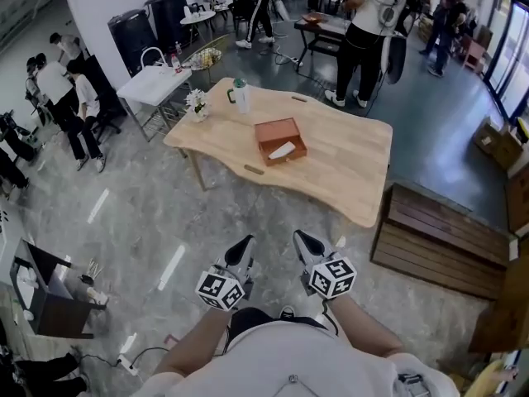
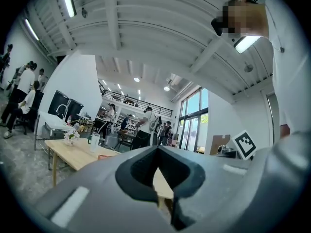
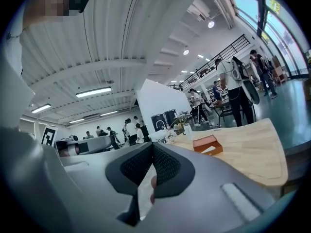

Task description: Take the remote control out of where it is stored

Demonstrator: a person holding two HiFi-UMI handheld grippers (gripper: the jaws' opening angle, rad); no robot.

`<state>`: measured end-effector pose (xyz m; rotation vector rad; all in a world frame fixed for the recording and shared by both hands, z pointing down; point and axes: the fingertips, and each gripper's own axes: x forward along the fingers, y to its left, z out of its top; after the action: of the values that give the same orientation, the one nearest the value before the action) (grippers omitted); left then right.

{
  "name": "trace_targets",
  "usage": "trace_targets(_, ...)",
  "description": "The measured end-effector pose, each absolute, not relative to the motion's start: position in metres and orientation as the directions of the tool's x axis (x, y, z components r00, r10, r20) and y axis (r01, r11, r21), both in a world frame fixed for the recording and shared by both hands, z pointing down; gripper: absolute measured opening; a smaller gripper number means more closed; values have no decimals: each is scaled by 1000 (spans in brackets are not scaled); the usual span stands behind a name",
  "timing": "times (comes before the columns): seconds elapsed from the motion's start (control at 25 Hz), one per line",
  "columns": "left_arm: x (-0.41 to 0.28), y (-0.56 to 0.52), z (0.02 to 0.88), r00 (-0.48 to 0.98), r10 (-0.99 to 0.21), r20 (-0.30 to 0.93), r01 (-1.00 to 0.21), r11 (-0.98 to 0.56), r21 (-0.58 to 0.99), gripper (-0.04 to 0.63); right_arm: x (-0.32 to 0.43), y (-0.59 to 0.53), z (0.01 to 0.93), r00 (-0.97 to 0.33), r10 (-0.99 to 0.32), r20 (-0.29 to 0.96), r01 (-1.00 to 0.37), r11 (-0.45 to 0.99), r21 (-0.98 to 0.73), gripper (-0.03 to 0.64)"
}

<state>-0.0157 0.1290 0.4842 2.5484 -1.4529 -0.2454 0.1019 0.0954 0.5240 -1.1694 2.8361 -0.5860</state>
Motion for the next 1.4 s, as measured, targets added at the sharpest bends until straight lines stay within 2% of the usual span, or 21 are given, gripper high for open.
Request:
trace_targets(0.32, -12, 84, 496, 501, -865, -20, -832, -488, 263, 2, 108, 48, 536, -715, -685, 141, -681, 636, -364, 28)
trace_targets(0.68, -30, -2, 503, 523, -851, -44, -815, -515, 264, 2, 95, -27, 547, -685, -711, 161, -713, 608, -350, 28)
trace_targets(1.4, -119, -227, 487, 638, -769, -42, -731, -621, 284, 2, -7, -240, 530, -596, -778, 196, -785, 515, -343, 28)
